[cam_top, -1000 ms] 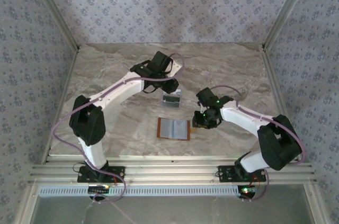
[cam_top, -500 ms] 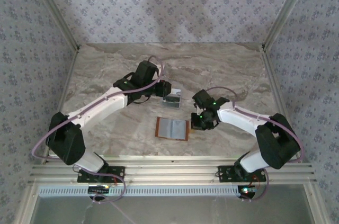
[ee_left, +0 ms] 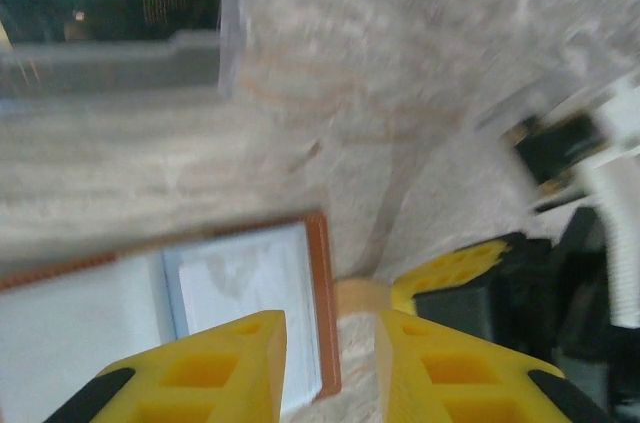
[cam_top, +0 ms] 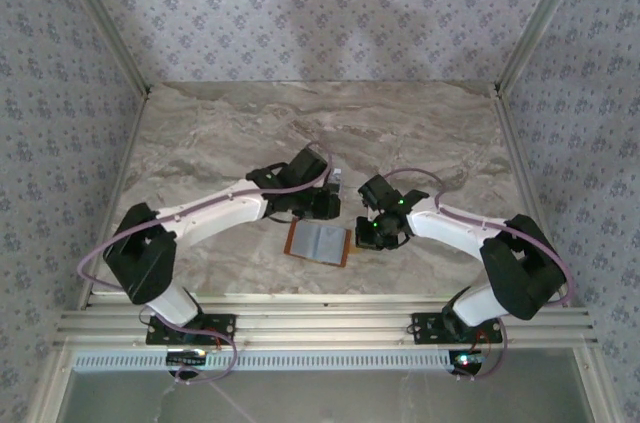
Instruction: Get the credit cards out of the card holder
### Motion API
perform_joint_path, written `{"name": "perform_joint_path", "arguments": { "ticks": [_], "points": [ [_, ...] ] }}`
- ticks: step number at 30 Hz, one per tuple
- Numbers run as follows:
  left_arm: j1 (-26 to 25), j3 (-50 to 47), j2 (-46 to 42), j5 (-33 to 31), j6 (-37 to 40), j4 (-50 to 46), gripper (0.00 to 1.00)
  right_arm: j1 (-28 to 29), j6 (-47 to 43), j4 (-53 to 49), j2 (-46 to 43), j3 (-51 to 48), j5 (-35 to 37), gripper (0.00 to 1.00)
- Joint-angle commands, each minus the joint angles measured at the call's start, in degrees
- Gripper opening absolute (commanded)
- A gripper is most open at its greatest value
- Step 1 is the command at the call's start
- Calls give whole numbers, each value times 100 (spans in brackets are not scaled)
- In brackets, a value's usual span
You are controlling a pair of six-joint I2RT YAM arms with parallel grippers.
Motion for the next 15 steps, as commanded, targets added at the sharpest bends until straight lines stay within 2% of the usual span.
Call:
{"name": "perform_joint_path", "arguments": {
  "ticks": [1,8,15],
  "points": [
    [-136,-172,229,320,-622,-149,30,27,115,49,-65,-72,-54,8],
    [-399,229,890,312,-858,-723,28,35,82,35,-56,-40,-85,8],
    [-412,389,1283,767,-896,-550,25,54,69,21,-56,-21,-93,9]
  ]
}}
